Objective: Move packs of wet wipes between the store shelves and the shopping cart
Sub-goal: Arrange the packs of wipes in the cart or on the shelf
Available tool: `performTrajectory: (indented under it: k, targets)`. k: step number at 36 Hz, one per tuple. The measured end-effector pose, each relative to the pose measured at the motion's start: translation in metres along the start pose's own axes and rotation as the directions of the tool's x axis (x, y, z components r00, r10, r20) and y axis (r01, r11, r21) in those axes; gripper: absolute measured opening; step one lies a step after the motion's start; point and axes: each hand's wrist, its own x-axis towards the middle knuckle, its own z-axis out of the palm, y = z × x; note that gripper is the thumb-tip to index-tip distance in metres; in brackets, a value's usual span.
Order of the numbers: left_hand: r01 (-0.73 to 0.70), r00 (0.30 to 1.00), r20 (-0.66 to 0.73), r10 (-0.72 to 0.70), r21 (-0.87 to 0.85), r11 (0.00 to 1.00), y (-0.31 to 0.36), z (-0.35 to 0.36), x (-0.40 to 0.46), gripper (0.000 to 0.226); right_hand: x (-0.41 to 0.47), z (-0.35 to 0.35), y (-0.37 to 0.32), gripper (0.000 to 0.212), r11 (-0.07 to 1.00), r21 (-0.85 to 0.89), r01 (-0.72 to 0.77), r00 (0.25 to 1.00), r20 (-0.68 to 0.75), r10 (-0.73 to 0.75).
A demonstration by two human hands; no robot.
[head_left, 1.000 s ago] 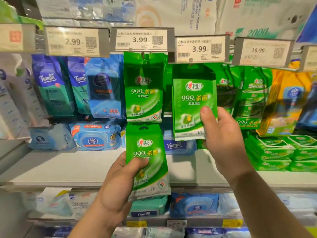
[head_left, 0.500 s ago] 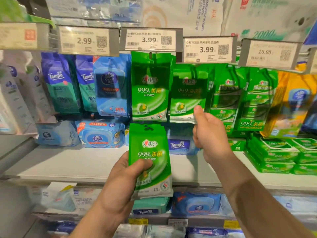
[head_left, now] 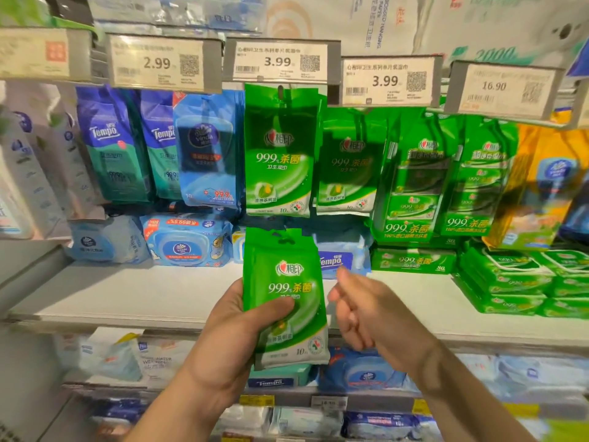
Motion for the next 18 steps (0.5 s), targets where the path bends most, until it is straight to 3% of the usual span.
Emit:
performTrajectory:
  k: [4,8,13,18]
  targets:
    - [0.01,1.0,0.019,-0.011,0.026,1.0,-0.004,0.007,0.0,0.054,-0.013,0.011,0.006,0.051,0.996,-0.085,-0.03,0.987,0.156,0.043]
    - [-0.003,0.999,0.044,0.002,0.032,0.999,-0.006,0.011,0.001,0.057,-0.016,0.011,0.011,0.024,0.997,-0.081,0.002,0.991,0.131,0.009]
    - [-0.008,0.998,0.069,0.004,0.046,0.999,-0.007,0.015,0.003,0.061,-0.015,0.001,0.019,0.013,0.999,-0.019,0.03,0.99,0.135,-0.027]
    - [-0.013,0.999,0.034,0.011,0.068,0.998,-0.005,0.017,0.004,0.055,-0.016,-0.009,0.023,0.015,0.998,0.063,0.018,0.993,0.119,-0.025]
